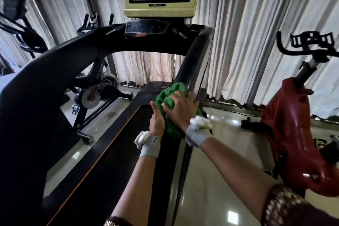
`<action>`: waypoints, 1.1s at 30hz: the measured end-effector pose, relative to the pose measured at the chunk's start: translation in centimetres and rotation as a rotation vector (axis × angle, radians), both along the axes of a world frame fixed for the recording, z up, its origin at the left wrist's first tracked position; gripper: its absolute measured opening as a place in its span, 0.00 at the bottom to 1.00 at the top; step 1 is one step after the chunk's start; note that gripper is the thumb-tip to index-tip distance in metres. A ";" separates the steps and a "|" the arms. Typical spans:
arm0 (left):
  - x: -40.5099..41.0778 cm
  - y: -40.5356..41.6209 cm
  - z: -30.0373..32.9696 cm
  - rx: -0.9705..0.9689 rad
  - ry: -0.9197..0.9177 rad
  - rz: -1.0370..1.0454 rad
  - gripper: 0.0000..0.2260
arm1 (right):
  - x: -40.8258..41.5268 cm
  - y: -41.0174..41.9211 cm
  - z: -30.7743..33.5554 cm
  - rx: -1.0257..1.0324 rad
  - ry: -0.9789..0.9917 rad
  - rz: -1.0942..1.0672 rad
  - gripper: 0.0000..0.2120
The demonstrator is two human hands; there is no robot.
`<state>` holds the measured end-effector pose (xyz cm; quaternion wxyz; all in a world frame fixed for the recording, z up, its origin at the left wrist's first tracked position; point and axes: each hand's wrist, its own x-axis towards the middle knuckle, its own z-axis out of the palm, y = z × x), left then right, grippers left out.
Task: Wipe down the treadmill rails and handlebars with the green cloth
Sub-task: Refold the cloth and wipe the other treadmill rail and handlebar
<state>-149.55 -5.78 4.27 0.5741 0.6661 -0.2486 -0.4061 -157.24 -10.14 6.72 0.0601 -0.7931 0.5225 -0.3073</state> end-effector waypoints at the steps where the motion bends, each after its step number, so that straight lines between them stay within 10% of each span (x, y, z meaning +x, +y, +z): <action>1: -0.1 -0.1 0.4 0.002 0.010 0.004 0.54 | -0.2 1.0 -0.8 -0.033 0.006 0.039 0.19; 6: -0.3 -0.2 0.7 0.045 -0.145 -0.013 0.35 | 0.1 -5.8 1.2 0.090 -0.086 -0.006 0.19; 15: -0.8 -4.4 2.8 -0.079 -0.097 0.055 0.37 | -0.7 -3.2 -1.0 -0.140 -0.169 0.003 0.18; 33: -1.8 -6.5 4.2 -0.014 -0.361 0.106 0.28 | -0.5 -6.6 0.3 0.094 -0.224 -0.007 0.23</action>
